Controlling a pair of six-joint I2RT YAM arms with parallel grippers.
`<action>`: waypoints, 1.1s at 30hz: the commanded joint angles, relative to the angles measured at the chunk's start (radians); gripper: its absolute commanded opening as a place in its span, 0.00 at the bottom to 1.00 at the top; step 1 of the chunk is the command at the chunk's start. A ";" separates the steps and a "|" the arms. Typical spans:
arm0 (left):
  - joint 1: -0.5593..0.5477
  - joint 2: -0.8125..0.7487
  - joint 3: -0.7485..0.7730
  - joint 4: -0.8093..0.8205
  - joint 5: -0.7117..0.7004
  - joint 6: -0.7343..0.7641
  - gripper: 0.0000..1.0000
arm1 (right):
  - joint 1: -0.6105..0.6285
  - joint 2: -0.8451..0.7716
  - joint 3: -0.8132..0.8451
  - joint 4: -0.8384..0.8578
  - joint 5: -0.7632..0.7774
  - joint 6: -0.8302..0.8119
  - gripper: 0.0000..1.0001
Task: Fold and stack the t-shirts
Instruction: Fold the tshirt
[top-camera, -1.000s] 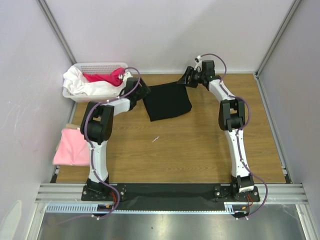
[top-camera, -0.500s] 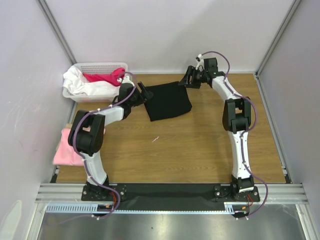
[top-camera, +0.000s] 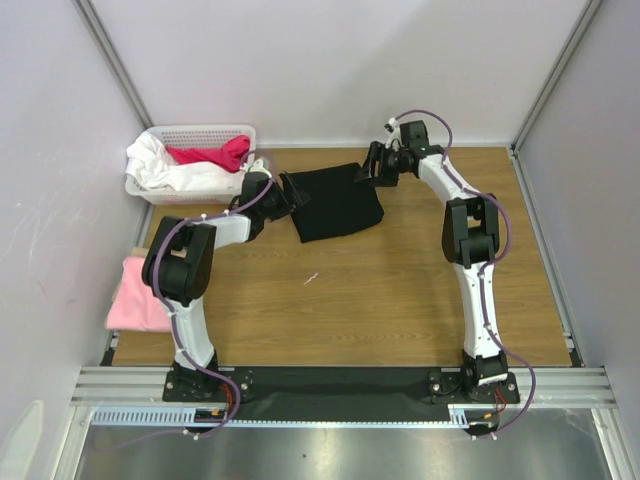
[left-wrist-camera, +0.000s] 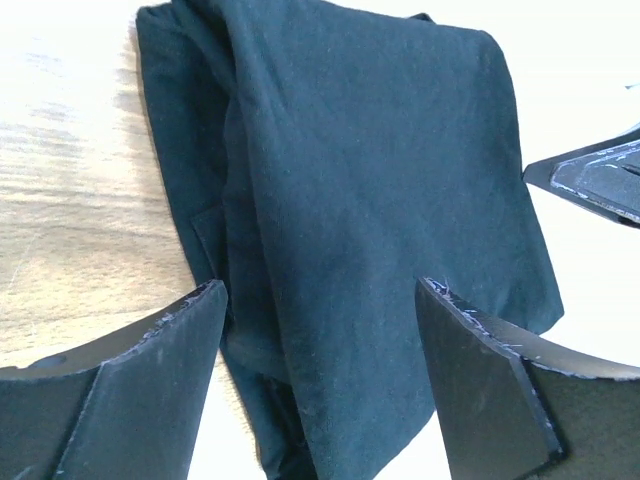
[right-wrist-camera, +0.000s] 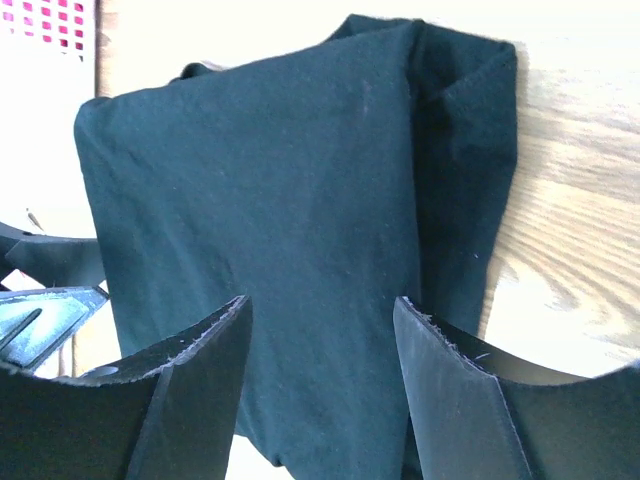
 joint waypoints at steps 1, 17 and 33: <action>-0.002 -0.003 -0.023 0.034 0.021 -0.020 0.83 | 0.000 -0.034 0.009 -0.020 0.009 -0.020 0.65; -0.016 0.008 -0.045 0.096 0.075 -0.063 0.44 | 0.009 -0.021 0.022 -0.047 0.021 -0.038 0.58; -0.027 -0.106 0.089 -0.350 0.106 -0.109 0.00 | 0.020 -0.062 -0.082 -0.007 0.034 -0.027 0.56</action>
